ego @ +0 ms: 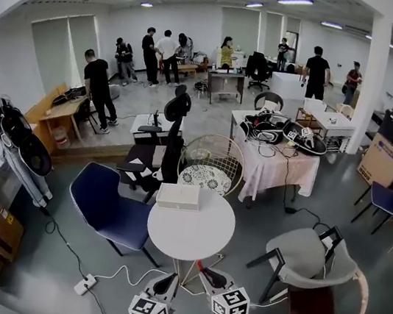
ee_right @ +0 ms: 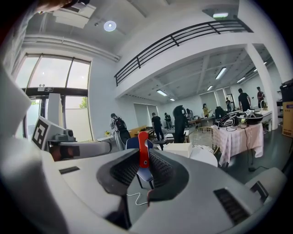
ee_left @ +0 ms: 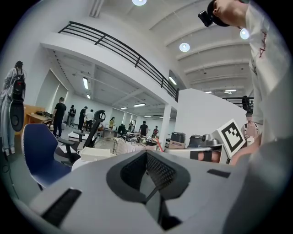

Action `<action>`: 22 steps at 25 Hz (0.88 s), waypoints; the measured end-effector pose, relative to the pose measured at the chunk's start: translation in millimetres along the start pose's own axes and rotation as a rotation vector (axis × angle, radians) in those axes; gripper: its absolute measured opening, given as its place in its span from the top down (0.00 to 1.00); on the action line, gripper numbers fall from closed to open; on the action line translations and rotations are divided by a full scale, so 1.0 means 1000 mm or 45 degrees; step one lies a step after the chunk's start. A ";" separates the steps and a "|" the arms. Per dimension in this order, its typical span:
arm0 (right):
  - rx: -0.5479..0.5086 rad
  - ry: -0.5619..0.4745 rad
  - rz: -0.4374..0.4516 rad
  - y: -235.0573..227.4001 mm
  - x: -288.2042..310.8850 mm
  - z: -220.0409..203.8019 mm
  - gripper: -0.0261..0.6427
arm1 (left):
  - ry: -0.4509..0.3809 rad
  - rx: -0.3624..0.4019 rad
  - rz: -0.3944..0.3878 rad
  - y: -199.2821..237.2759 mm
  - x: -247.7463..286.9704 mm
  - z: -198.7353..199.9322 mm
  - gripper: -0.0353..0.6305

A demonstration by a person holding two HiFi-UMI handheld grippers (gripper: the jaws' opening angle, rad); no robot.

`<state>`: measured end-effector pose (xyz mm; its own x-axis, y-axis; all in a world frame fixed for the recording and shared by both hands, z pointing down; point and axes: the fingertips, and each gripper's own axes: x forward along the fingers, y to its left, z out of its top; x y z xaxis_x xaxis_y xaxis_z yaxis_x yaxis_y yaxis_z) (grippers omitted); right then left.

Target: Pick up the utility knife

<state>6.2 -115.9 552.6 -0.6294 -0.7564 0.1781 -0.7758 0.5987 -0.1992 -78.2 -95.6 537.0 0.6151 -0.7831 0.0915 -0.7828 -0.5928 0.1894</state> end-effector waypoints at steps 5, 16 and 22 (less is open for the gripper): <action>-0.047 0.023 0.036 0.003 -0.025 -0.007 0.85 | 0.009 -0.036 0.017 -0.024 0.004 -0.011 0.93; -0.027 0.041 0.037 0.006 -0.126 -0.030 0.85 | 0.049 -0.058 0.002 -0.124 -0.019 -0.039 0.93; -0.029 0.044 0.050 0.028 -0.170 -0.046 0.85 | 0.058 -0.062 0.012 -0.160 -0.046 -0.053 0.93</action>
<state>90.0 41.6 560.7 -0.6603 -0.7229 0.2036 -0.7510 0.6340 -0.1844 23.5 45.1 554.0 0.6125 -0.7785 0.1372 -0.7836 -0.5750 0.2355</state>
